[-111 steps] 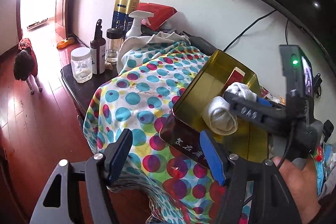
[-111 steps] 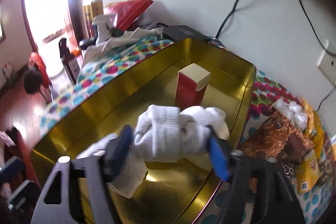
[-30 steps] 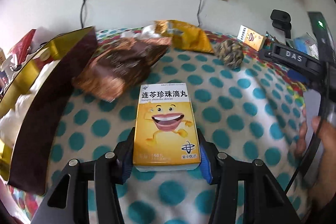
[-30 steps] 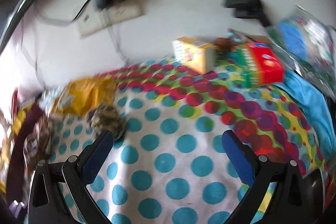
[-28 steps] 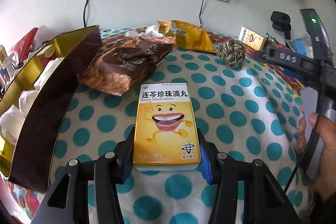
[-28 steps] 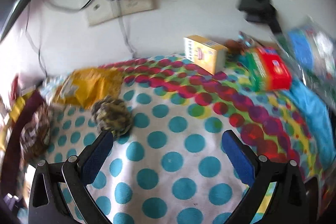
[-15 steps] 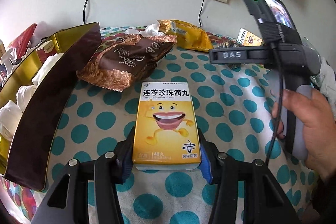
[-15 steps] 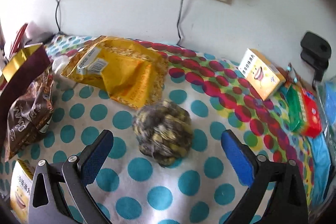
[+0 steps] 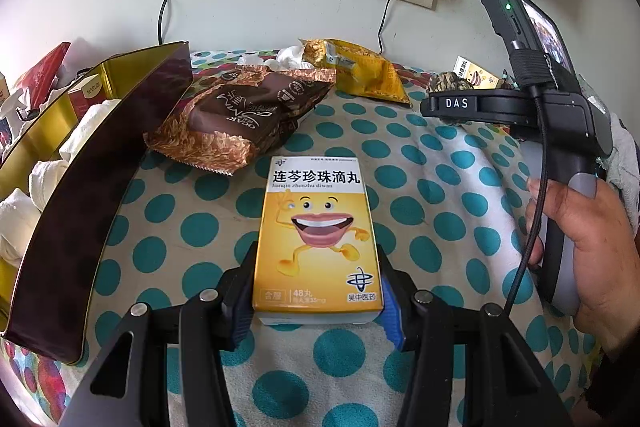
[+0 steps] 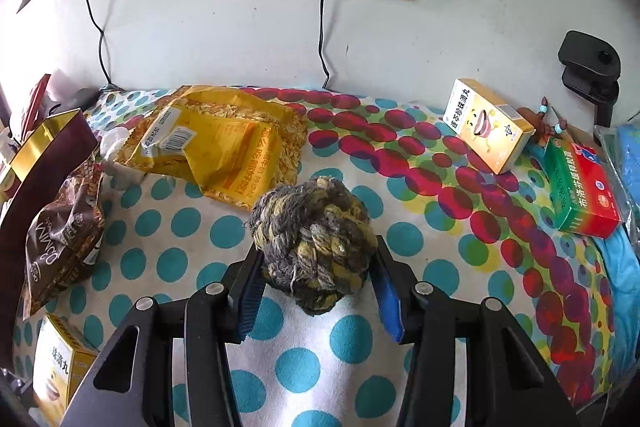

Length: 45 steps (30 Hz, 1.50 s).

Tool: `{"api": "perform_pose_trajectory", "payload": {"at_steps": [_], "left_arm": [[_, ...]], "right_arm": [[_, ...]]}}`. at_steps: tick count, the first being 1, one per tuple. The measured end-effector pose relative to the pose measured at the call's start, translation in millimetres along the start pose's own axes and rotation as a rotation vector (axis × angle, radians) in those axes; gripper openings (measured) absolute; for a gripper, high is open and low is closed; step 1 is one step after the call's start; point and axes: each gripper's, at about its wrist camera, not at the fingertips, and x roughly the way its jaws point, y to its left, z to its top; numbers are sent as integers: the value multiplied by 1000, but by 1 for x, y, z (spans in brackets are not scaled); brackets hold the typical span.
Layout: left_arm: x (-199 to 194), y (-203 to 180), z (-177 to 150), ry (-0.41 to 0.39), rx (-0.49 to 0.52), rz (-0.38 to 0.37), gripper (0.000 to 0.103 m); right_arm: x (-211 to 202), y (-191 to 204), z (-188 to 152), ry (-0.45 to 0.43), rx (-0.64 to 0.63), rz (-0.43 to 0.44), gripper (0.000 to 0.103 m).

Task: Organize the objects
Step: 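Grasp the braided grey rope ball with the right gripper while the left holds the yellow box, then carry the yellow medicine box into the gold tin and open the left gripper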

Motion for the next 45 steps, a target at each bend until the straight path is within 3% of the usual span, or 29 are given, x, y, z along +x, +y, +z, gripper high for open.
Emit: {"api": "perform_pose_trajectory", "payload": {"at_steps": [9,29,32,36,39,42,45], "left_arm": [[2,-4,-1,6,20,25,52],[0,-5,4,21,39,82,51],[-23,1,17,-48,22,81,51],[-62,35,53,-133,-38,129,51],[-81,90,66,-151,-123,234,51],[-85,150,64,-112,-214,322,51],[-80,186,53,-50,-241,371,51]], "right_arm": [[-1,-17,-3,2,86,6,46],[3,-27,-7,21,149,92,47],[4,-28,-7,21,150,98,47],[3,-28,-7,22,156,99,47],[3,-26,-7,22,156,99,47],[3,-27,-7,22,157,102,47],[4,-27,-7,23,157,100,47]]}}
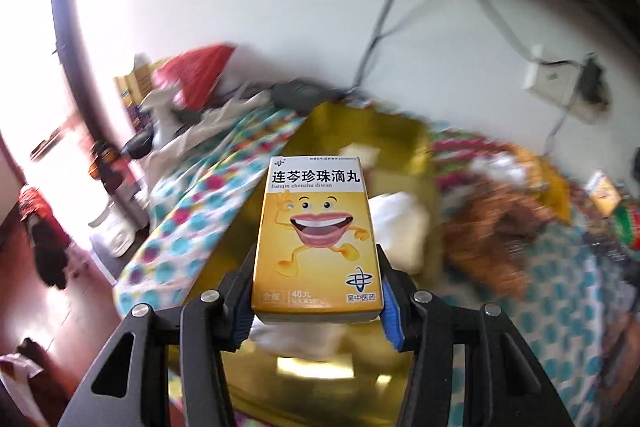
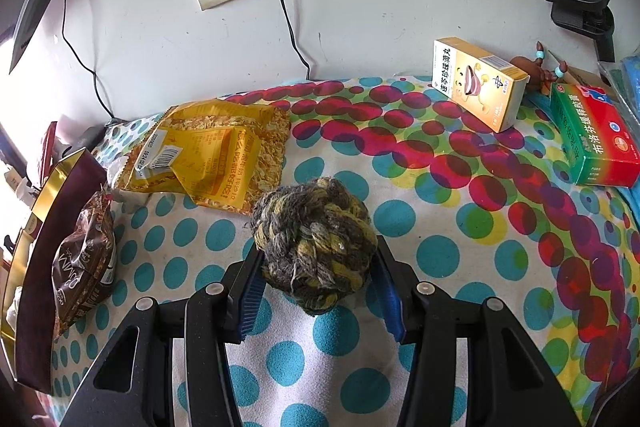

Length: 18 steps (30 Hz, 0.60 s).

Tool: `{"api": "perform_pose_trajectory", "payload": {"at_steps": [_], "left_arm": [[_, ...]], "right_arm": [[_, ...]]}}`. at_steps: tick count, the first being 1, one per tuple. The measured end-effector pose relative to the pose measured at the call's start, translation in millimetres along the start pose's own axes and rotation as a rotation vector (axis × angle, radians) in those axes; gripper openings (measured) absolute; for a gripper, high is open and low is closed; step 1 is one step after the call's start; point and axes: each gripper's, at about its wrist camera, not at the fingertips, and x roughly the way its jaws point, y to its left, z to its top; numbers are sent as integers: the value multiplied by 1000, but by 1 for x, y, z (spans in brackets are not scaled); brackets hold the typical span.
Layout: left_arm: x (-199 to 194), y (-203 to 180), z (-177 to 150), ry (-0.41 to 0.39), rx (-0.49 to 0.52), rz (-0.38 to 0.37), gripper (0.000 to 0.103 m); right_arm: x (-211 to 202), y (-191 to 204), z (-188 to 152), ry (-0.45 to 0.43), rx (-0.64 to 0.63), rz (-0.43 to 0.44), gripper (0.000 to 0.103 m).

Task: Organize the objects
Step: 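Carry the yellow medicine box into the gold tin and open the left gripper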

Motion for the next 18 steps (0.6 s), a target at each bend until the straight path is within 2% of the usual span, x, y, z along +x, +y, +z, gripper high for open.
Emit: {"api": "perform_pose_trajectory", "payload": {"at_steps": [3,9,18], "left_arm": [[9,9,-4,12,9,14,51],[33,1,-3,47,23,22,51],[54,9,8,87,7,-5,52]], "right_arm": [[0,0,0,1,0,0,47],[0,0,0,3,-1,-1,48],[-1,3,-1,5,-2,-1,48]]}}
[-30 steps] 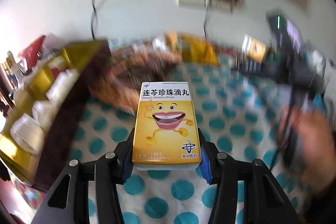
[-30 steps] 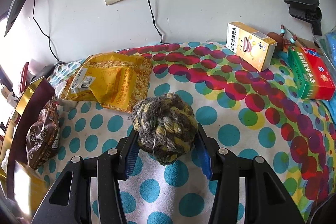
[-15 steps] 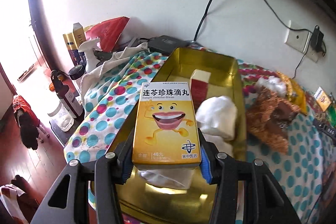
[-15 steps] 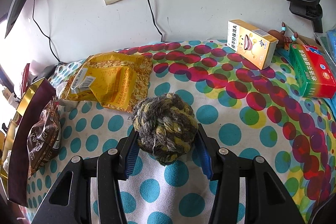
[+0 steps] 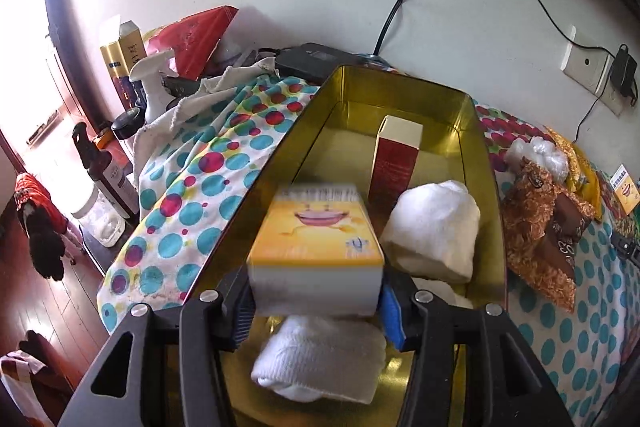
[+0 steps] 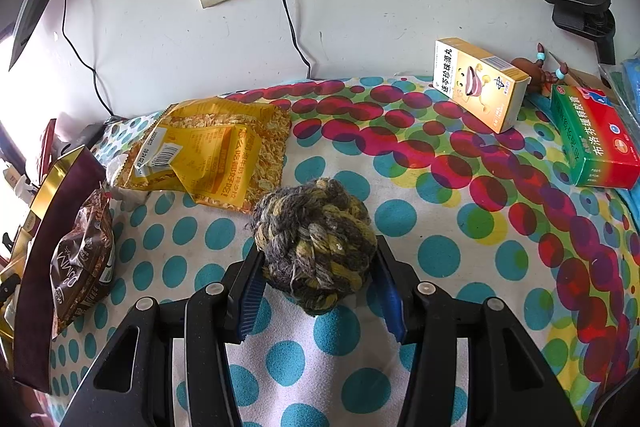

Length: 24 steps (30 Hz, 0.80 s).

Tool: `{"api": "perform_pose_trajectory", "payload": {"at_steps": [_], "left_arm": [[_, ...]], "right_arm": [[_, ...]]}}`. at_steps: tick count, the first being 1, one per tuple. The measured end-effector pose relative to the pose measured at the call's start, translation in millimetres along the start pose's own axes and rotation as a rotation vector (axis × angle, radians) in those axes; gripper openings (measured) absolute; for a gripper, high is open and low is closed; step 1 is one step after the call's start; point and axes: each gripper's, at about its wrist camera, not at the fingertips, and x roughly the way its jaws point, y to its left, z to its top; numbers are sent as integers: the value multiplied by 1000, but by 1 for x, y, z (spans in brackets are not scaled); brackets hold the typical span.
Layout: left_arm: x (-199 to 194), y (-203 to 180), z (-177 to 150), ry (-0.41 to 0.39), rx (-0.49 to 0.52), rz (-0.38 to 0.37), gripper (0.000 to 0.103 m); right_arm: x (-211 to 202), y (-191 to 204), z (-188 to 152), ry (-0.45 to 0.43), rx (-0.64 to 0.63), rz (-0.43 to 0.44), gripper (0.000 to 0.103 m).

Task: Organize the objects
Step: 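Carry the yellow medicine box into the gold tin and open the left gripper, then carry the rope ball into the gold tin and open the right gripper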

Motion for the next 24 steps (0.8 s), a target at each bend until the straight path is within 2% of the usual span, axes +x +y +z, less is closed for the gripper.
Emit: {"api": "perform_pose_trajectory", "payload": {"at_steps": [4,6,9,10,13,17,21,24], "left_arm": [[-23,5,-1,-54,-12,-34,53],[-56,9,-8,-122,-20,-79,54],[-115,14,-41,-264,-12,-142,66],[-126,16,-53,-281,-15,-143,72],[-143,19,-102,-283,-49,-156,72],[-146,14,-162,-273,-29,-163,72],[-137,9,-190,-227,24,-178,72],[-132,6,-200,-226,53,-179,72]], "right_arm": [[1,-2,2,0,1,2,48],[1,-2,1,0,1,1,48],[1,-1,2,2,-2,0,48],[1,-2,3,2,-2,-1,48],[1,0,2,4,-13,-12,48],[2,3,1,10,-32,-31,48],[0,8,2,2,-53,-65,48],[0,12,3,1,-67,-85,48]]}}
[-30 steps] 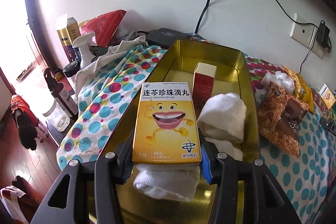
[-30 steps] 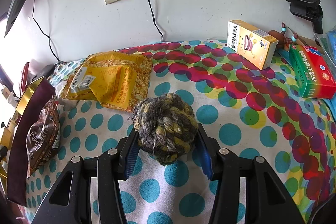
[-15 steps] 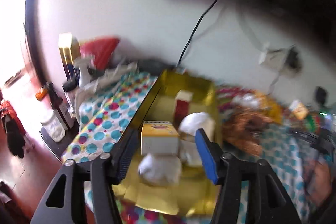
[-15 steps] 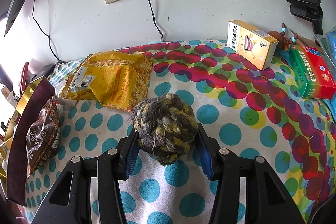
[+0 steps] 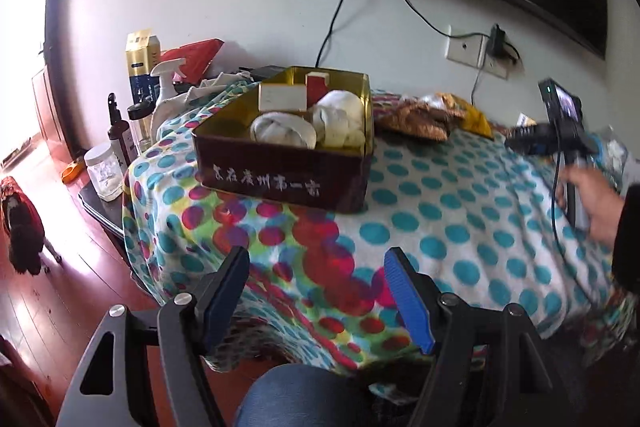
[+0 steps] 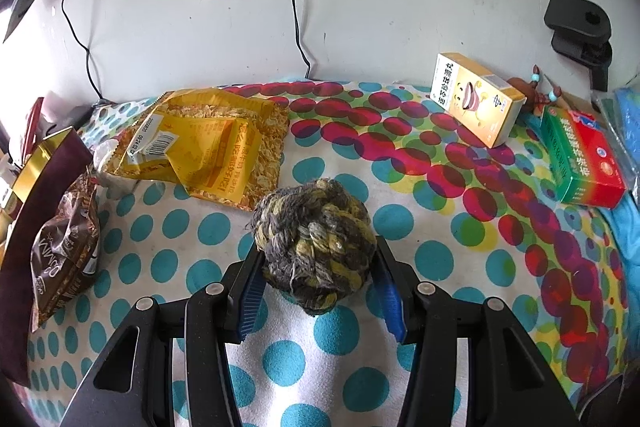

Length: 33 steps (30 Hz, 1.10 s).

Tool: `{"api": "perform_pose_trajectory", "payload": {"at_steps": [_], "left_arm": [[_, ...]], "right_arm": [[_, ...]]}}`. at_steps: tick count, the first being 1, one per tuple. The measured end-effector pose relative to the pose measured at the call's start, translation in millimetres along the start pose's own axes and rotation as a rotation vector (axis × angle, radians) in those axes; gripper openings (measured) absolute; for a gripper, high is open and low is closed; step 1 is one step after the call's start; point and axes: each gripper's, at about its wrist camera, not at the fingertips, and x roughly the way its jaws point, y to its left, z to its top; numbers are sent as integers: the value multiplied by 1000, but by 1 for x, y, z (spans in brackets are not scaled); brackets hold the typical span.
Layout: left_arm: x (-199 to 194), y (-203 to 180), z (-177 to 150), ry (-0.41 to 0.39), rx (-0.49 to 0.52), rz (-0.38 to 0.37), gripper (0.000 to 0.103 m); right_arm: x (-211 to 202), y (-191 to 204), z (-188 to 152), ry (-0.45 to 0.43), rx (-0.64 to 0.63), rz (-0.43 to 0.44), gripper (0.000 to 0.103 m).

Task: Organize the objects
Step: 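Carry the rope ball into the gold tin and open the right gripper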

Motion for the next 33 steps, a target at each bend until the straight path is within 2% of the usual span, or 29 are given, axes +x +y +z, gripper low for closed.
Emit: {"api": "perform_pose_trajectory", "payload": {"at_steps": [7,11,17,21,25,28,33], "left_arm": [[6,11,1,6,-72,-35,72],[6,14,3,15,-106,-55,72],[6,23,7,40,-169,-82,72],[0,30,9,22,-199,-75,72],[-1,35,10,25,-220,-64,72],[0,38,10,30,-235,-63,72],[-1,38,11,23,-232,-58,72]], "right_arm": [[-15,24,8,-21,-68,-41,48],[-39,61,16,-65,-104,8,48],[-71,158,14,-98,-239,136,48],[-74,233,-1,-75,-345,215,48],[-72,278,-13,-50,-397,268,48],[-67,300,-15,-49,-437,266,48],[-46,305,6,-31,-420,238,48]]}}
